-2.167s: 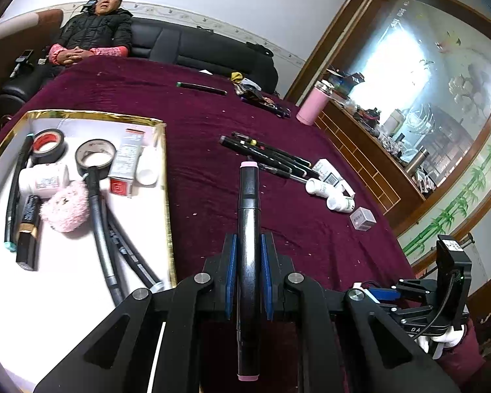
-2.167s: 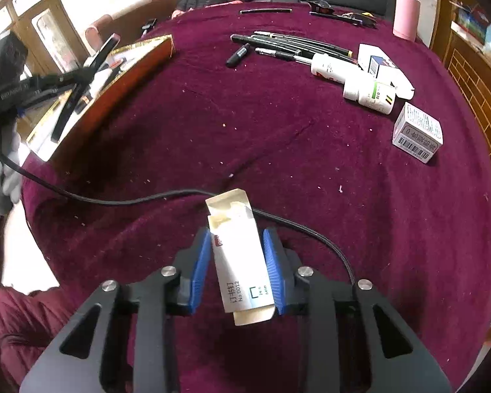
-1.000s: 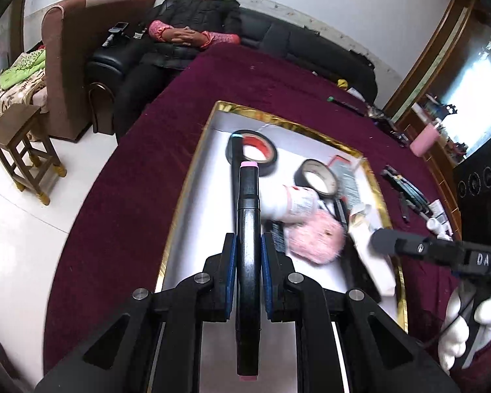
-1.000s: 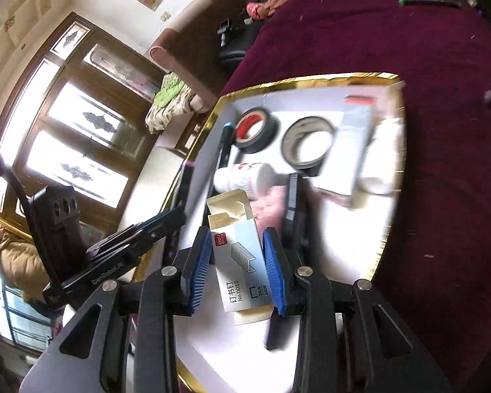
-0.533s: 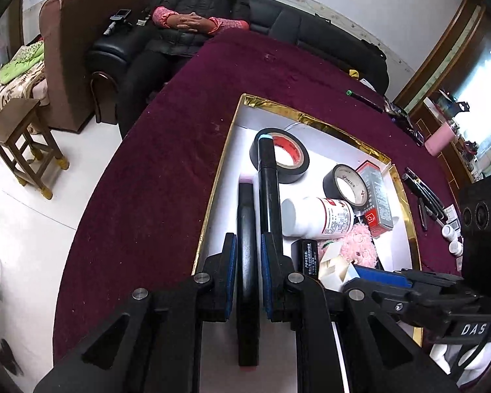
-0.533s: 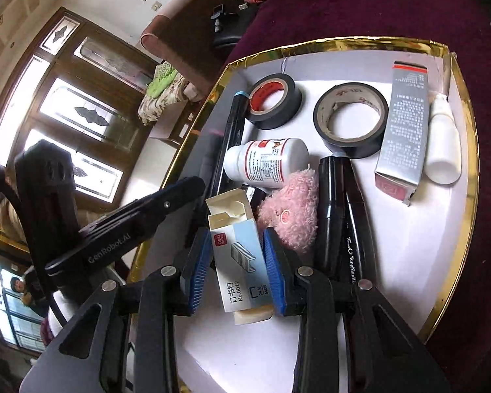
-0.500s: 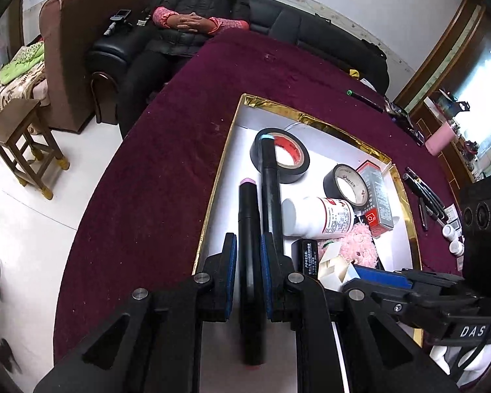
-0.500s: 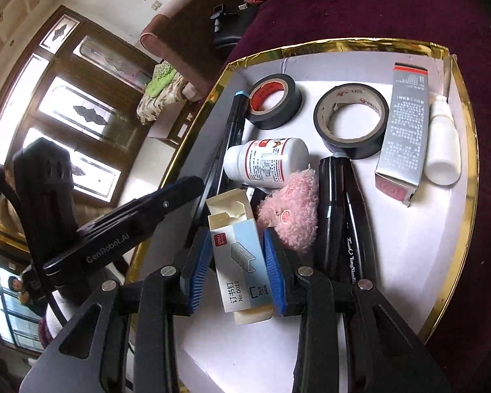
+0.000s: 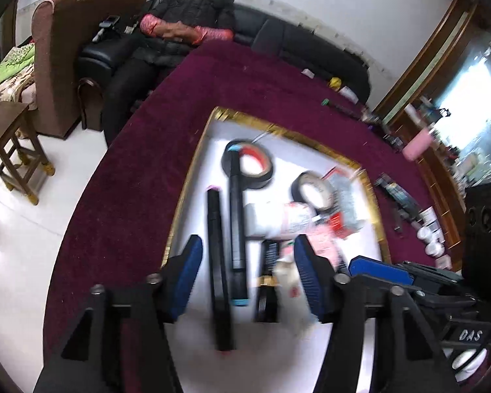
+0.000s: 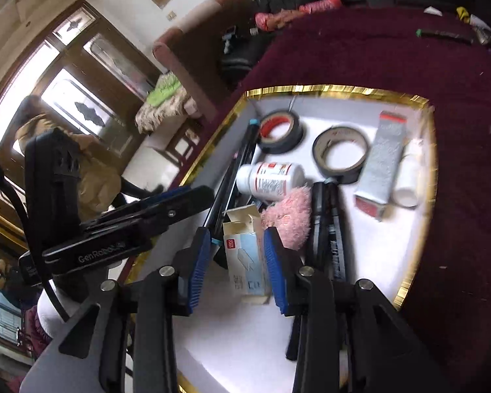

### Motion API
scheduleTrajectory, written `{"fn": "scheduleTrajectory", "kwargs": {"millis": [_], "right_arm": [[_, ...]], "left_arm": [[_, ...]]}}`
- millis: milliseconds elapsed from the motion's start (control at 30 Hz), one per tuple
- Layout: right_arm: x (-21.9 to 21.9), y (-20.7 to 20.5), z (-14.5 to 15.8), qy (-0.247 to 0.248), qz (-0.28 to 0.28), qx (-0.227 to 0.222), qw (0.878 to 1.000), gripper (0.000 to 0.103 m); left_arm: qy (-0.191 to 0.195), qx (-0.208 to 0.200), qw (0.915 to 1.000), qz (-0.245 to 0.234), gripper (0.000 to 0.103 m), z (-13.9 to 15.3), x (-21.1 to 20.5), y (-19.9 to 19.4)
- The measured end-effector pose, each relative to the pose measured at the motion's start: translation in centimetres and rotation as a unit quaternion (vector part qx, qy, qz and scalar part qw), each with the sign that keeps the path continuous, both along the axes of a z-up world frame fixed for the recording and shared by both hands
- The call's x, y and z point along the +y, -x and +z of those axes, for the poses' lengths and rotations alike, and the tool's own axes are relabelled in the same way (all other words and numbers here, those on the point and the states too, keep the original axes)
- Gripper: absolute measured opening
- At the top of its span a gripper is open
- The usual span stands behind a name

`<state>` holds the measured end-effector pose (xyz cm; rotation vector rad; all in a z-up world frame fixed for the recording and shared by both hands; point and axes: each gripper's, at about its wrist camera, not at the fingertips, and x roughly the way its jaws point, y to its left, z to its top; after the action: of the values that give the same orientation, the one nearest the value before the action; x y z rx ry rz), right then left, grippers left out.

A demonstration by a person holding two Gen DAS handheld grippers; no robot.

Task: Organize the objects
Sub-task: 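Withdraw both tools from the tray toward the remaining items, then grasp the white green-cross pill bottle with the right tool while left grasps a black marker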

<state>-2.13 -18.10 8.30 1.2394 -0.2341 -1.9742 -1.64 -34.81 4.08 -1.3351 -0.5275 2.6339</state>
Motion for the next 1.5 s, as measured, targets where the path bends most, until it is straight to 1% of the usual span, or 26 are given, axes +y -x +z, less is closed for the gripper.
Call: {"fn": "scheduleTrajectory", "kwargs": {"millis": [67, 100, 133, 167, 200, 233, 267, 333, 400, 433, 467, 533, 667, 733, 800, 867, 933, 1033, 1100, 1167, 1200, 1267, 1300, 1367, 1433, 1500], "right_arm": [[1.8, -0.6, 1.0, 0.010, -0.013, 0.016, 1.000, 0.045], [2.9, -1.1, 1.4, 0.016, -0.022, 0.026, 0.999, 0.046], [3.9, -1.4, 1.9, 0.024, -0.031, 0.036, 0.999, 0.046], [5.2, -1.7, 2.3, 0.032, -0.042, 0.042, 0.998, 0.047], [7.0, -2.0, 2.6, 0.043, -0.058, 0.045, 0.996, 0.049], [9.0, -2.4, 2.7, 0.055, -0.074, 0.048, 0.995, 0.051], [10.6, -2.7, 2.8, 0.062, -0.088, 0.050, 0.993, 0.053], [13.9, -3.2, 2.7, 0.059, -0.119, 0.055, 0.990, 0.054], [18.3, -3.8, 2.2, 0.060, -0.158, 0.054, 0.984, 0.054], [20.2, -4.1, 2.0, 0.062, -0.176, 0.052, 0.981, 0.054], [22.7, -4.5, 1.7, 0.066, -0.201, 0.049, 0.976, 0.054], [26.2, -4.8, 1.4, 0.072, -0.237, 0.044, 0.968, 0.055], [33.0, -6.6, 0.8, 0.080, -0.301, 0.035, 0.949, 0.058], [35.0, -7.3, 0.2, 0.082, -0.317, 0.029, 0.944, 0.059], [35.9, -7.8, -0.2, 0.085, -0.326, 0.026, 0.941, 0.059], [37.1, -8.0, -0.6, 0.094, -0.331, 0.024, 0.939, 0.059], [38.0, -7.5, -0.8, 0.101, -0.335, 0.022, 0.936, 0.059], [39.1, -5.9, -0.7, 0.099, -0.328, 0.027, 0.939, 0.059], [39.4, -3.7, -0.8, 0.104, -0.319, 0.021, 0.942, 0.059], [39.6, -1.4, -1.0, 0.089, -0.318, 0.018, 0.944, 0.059], [39.7, -0.4, -1.1, 0.081, -0.321, 0.017, 0.943, 0.059], [39.6, 1.3, -1.4, 0.056, -0.327, 0.020, 0.943, 0.059], [39.5, 2.1, -1.6, 0.029, -0.336, 0.025, 0.941, 0.059], [39.0, 3.1, -2.2, -0.011, -0.337, 0.020, 0.941, 0.060], [38.6, 3.2, -2.8, -0.011, -0.327, 0.012, 0.945, 0.061], [37.7, 2.5, -2.9, 0.001, -0.297, 0.016, 0.955, 0.061]], "left_arm": [[-0.033, 0.026, 0.9991, -0.010, 0.062, 1.4, 0.7, -1.0], [-0.045, 0.035, 0.9982, -0.015, 0.068, 2.0, 0.9, -1.3], [-0.066, 0.050, 0.9962, -0.025, 0.079, 2.6, 1.4, -1.8], [-0.089, 0.069, 0.9929, -0.039, 0.084, 3.4, 2.2, -2.3], [-0.104, 0.083, 0.9900, -0.047, 0.094, 4.0, 2.9, -2.6], [-0.123, 0.100, 0.9856, -0.056, 0.100, 4.6, 4.0, -3.2], [-0.137, 0.112, 0.9820, -0.065, 0.101, 5.1, 4.9, -3.5], [-0.159, 0.121, 0.9762, -0.083, 0.101, 5.7, 6.7, -3.8], [-0.164, 0.114, 0.9744, -0.102, 0.101, 5.9, 9.2, -3.7], [-0.160, 0.111, 0.9744, -0.112, 0.101, 5.9, 10.6, -3.7], [-0.147, 0.102, 0.9762, -0.123, 0.101, 5.7, 12.4, -3.7], [-0.124, 0.084, 0.9783, -0.144, 0.101, 5.0, 15.7, -3.6], [-0.107, 0.047, 0.9769, -0.179, 0.101, 3.2, 20.7, -3.4], [-0.089, 0.034, 0.9762, -0.195, 0.101, 2.4, 23.0, -3.2], [-0.075, 0.023, 0.9768, -0.199, 0.101, 2.0, 24.5, -3.3], [-0.073, 0.010, 0.9767, -0.202, 0.101, 1.4, 25.8, -3.2], [-0.068, 0.003, 0.9784, -0.195, 0.101, 0.7, 26.5, -2.9], [-0.050, -0.002, 0.9819, -0.183, 0.101, -0.3, 26.9, -2.6], [-0.019, -0.005, 0.9841, -0.176, 0.101, -1.2, 27.8, -2.3], [0.015, -0.003, 0.9844, -0.175, 0.101, -1.9, 28.5, -2.4], [0.025, -0.004, 0.9840, -0.176, 0.101, -2.3, 28.8, -2.4], [0.029, -0.012, 0.9825, -0.183, 0.101, -3.2, 29.2, -2.3], [0.025, -0.018, 0.9823, -0.185, 0.101, -3.7, 29.3, -2.2], [0.035, -0.011, 0.9817, -0.187, 0.101, -4.0, 29.4, -2.4], [0.049, -0.005, 0.9800, -0.193, 0.101, -4.1, 29.7, -2.6], [0.060, 0.007, 0.9789, -0.195, 0.101, -4.2, 29.9, -3.0]]}}
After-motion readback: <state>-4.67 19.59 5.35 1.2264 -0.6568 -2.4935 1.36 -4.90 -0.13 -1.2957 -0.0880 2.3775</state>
